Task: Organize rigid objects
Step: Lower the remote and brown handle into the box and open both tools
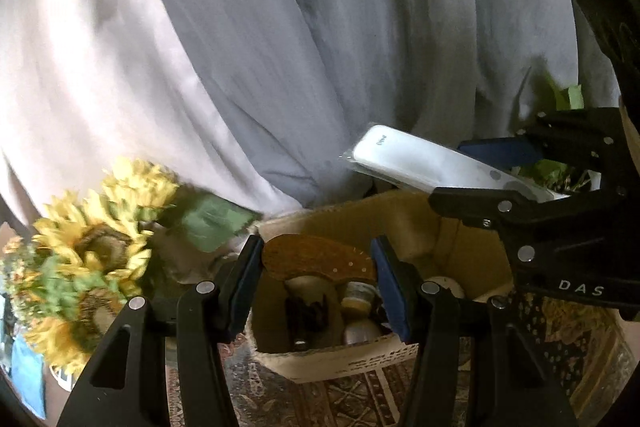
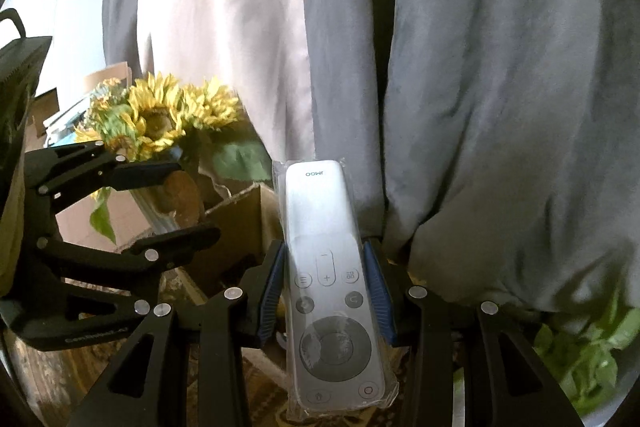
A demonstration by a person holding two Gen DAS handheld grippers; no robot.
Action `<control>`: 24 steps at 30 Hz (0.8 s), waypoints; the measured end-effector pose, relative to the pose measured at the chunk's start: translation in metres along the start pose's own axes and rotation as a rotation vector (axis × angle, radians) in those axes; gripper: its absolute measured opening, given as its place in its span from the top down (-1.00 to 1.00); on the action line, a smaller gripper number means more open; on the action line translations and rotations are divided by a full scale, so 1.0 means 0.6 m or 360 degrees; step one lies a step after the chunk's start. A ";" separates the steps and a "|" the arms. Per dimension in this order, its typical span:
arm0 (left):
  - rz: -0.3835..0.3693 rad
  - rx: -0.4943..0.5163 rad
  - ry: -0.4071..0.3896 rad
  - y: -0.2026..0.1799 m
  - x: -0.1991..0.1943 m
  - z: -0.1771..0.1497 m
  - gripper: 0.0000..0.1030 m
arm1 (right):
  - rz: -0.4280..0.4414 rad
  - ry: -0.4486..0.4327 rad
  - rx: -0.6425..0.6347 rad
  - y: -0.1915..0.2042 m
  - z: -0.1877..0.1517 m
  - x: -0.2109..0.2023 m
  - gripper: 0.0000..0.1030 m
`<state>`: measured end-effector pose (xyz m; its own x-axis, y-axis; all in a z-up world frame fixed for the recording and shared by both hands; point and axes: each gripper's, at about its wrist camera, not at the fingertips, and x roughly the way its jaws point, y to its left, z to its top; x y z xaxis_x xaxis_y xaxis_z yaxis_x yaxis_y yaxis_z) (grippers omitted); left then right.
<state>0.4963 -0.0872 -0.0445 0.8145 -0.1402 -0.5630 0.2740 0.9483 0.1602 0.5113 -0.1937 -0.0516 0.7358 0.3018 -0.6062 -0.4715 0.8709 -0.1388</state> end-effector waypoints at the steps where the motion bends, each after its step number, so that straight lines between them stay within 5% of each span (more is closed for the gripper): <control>1: -0.0019 0.0005 0.0027 0.000 0.012 0.000 -0.05 | 0.0011 0.0016 -0.0003 -0.003 -0.001 0.008 0.21; 17: -0.0282 0.0103 0.0346 -0.002 0.125 -0.017 -0.06 | 0.0211 0.0295 -0.0163 -0.010 -0.014 0.128 0.20; 19: -0.0268 0.0127 0.0405 -0.006 0.135 -0.021 -0.24 | 0.0238 0.0330 -0.0164 -0.006 -0.015 0.136 0.18; 21: -0.0196 0.0095 0.0400 -0.003 0.137 -0.025 -0.64 | 0.0206 0.0356 -0.0150 -0.007 -0.017 0.142 0.05; 24: -0.0217 0.0033 0.0385 0.002 0.129 -0.026 -0.64 | 0.0148 0.0345 -0.0083 -0.016 -0.019 0.138 -0.19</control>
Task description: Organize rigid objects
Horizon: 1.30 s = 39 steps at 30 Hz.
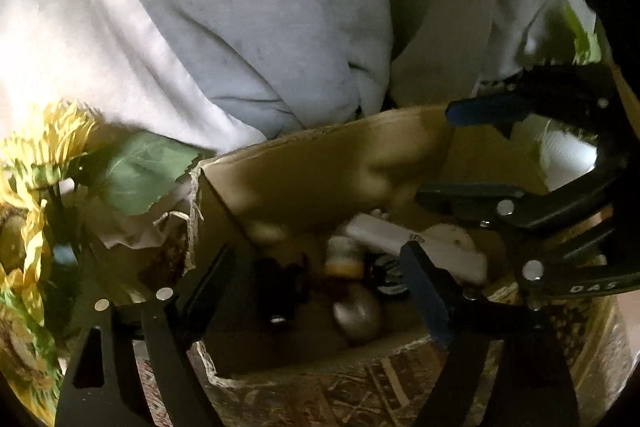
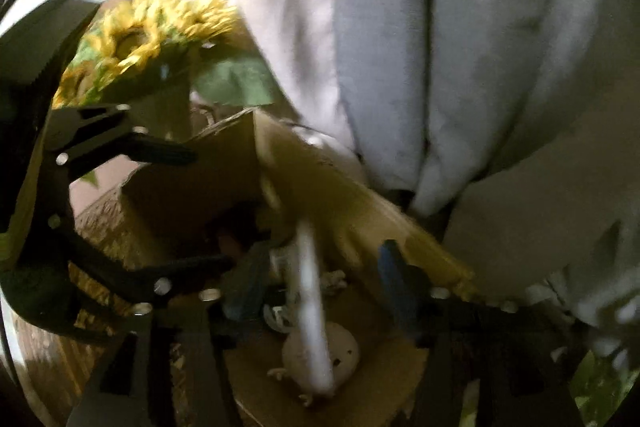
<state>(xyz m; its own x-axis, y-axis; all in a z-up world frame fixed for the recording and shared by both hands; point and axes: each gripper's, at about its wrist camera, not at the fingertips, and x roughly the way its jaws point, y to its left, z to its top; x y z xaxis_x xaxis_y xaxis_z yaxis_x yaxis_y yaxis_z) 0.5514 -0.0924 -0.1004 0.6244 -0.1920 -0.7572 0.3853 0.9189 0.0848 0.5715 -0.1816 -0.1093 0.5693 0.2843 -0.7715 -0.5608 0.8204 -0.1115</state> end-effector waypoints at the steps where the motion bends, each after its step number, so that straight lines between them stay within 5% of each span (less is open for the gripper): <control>1: 0.0005 0.0005 -0.0010 -0.002 -0.003 0.000 -0.64 | -0.0006 -0.0008 0.0015 -0.001 -0.001 -0.003 -0.19; 21: 0.0161 -0.0114 -0.0198 -0.023 -0.174 -0.049 -0.64 | -0.0137 -0.0214 0.0123 0.048 -0.027 -0.152 -0.19; 29: 0.0355 -0.0225 -0.0302 -0.047 -0.263 -0.092 -0.66 | -0.0134 -0.0306 0.0182 0.079 -0.062 -0.222 -0.19; 33: 0.0474 -0.0299 -0.0367 -0.068 -0.308 -0.124 -0.84 | -0.0124 -0.0336 0.0208 0.094 -0.086 -0.253 -0.21; 39: 0.0606 -0.0375 -0.0429 -0.099 -0.359 -0.167 -1.00 | -0.0147 -0.0397 0.0246 0.110 -0.133 -0.304 -0.44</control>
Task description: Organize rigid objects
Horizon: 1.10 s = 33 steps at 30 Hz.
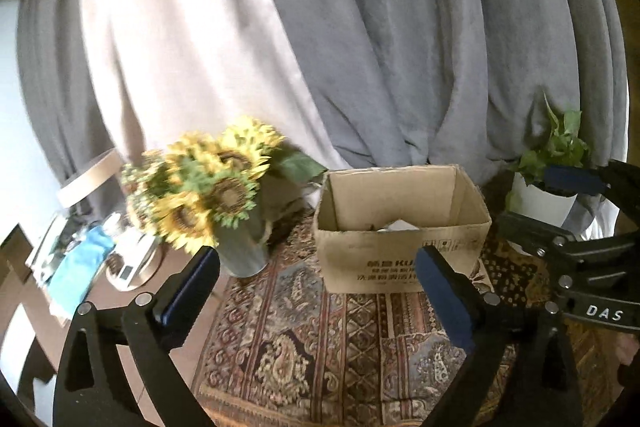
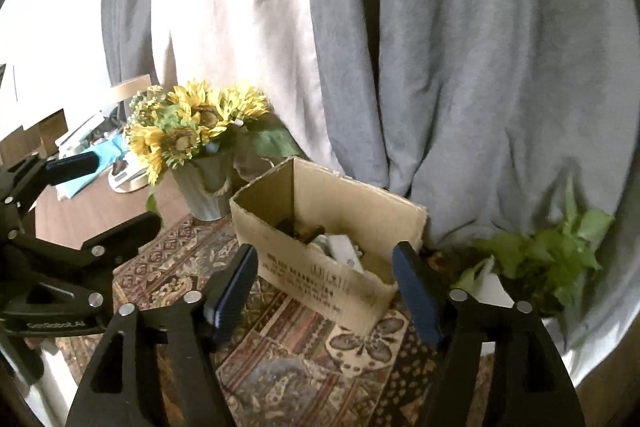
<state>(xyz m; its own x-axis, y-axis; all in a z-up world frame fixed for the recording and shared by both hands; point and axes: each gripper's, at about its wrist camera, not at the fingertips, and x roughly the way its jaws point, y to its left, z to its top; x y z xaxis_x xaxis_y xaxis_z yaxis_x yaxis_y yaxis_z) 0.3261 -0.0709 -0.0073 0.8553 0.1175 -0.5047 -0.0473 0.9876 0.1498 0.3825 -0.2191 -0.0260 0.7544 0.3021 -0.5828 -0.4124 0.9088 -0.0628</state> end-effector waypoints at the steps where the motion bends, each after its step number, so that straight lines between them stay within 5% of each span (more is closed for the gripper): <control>1: 0.0016 -0.0010 -0.0015 0.000 -0.013 -0.005 -1.00 | -0.0008 -0.0010 0.0005 0.000 -0.006 -0.011 -0.49; 11: 0.0091 -0.0072 -0.0171 0.011 -0.134 -0.038 -1.00 | -0.0156 -0.0115 0.0101 0.024 -0.048 -0.130 -0.79; 33: -0.0123 0.0007 -0.0343 0.114 -0.411 -0.167 -1.00 | -0.0509 -0.0298 0.0380 0.212 -0.163 -0.418 -0.86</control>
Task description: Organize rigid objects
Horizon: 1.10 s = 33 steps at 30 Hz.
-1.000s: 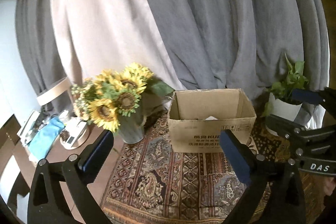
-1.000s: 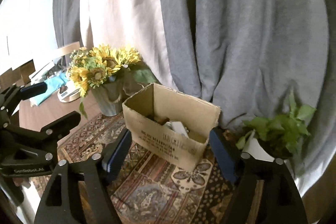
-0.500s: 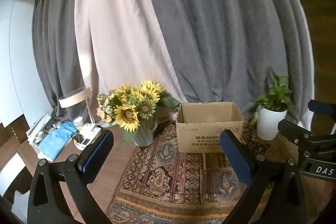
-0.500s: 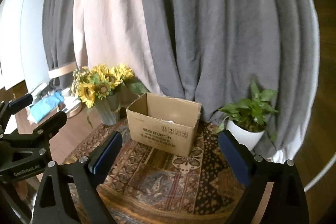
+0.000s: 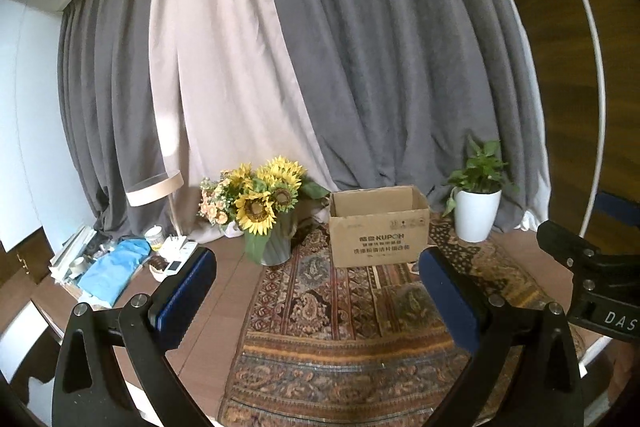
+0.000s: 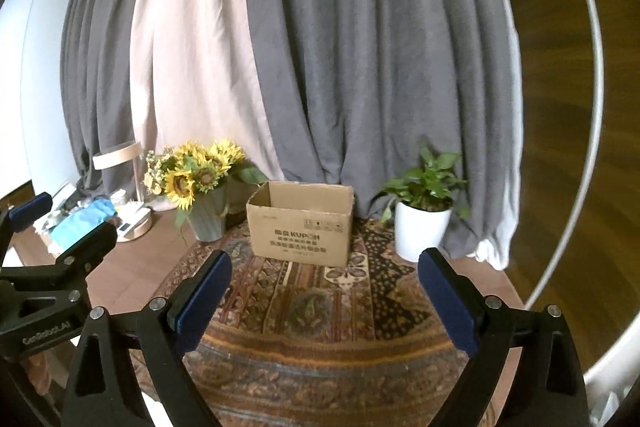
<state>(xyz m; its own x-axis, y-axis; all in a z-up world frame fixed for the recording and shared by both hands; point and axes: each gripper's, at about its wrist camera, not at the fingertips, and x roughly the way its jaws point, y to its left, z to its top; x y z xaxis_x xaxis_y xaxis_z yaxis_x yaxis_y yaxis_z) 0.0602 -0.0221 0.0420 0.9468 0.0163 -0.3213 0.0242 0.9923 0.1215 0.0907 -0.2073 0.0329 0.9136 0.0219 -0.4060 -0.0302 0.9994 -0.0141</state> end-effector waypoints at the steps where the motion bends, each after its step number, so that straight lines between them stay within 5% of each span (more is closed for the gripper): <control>1: -0.0006 -0.0005 0.0003 0.001 -0.009 -0.002 -1.00 | -0.0014 -0.0006 0.0012 0.002 -0.005 -0.018 -0.88; 19: 0.0067 -0.0016 -0.0106 -0.005 -0.197 -0.044 -1.00 | -0.0038 -0.0061 0.0014 0.005 -0.060 -0.207 -0.89; 33: 0.0105 -0.0028 -0.0157 -0.017 -0.272 -0.055 -1.00 | -0.0044 -0.0131 0.0002 -0.011 -0.076 -0.289 -0.89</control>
<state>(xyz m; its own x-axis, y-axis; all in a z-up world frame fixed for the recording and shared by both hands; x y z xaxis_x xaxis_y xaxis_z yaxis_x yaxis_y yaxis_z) -0.1054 -0.0309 0.0622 0.9732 0.0704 -0.2191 -0.0441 0.9914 0.1228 -0.0862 -0.2187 0.0615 0.9444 -0.0038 -0.3288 -0.0041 0.9997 -0.0233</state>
